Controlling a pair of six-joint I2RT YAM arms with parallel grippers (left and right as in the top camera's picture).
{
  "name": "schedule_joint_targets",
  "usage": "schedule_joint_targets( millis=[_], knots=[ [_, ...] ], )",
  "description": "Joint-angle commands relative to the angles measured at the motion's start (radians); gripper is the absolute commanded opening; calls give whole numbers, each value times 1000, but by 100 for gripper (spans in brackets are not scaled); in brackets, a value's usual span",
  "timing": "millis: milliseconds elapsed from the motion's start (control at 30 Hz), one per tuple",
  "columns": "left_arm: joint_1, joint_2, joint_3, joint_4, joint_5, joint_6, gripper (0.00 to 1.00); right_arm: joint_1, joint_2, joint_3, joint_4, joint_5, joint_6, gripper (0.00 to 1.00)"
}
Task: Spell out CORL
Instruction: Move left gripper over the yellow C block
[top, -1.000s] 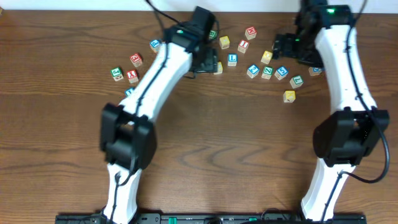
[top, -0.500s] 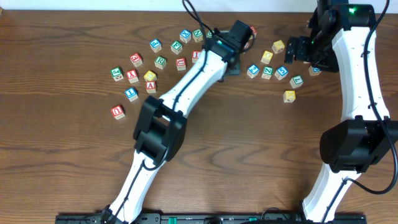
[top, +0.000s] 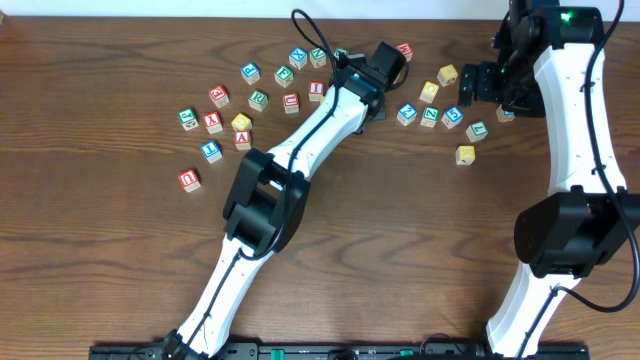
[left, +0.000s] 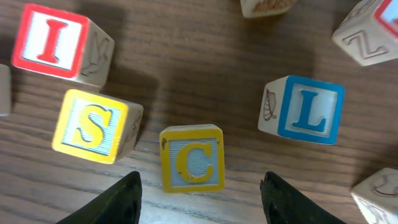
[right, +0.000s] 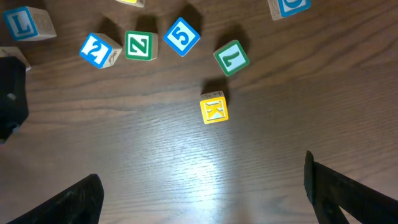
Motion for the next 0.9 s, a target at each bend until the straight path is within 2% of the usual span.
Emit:
schedule_joint_targets(
  millis=[0,333,733,867],
  knots=[
    [0,31,21,15,-16,-15,61,6,-20,9,-3,5,-20,99],
    [0,31,1,60,-44,0,57,6,-20,9,-16,5,-45,99],
    [0,31,-57,97,-59,1,57,6,-20,8,-20,5,-47,99],
    [0,31,-80,119,-67,40,57,6,-20,8,-20,5,-47,99]
  ],
)
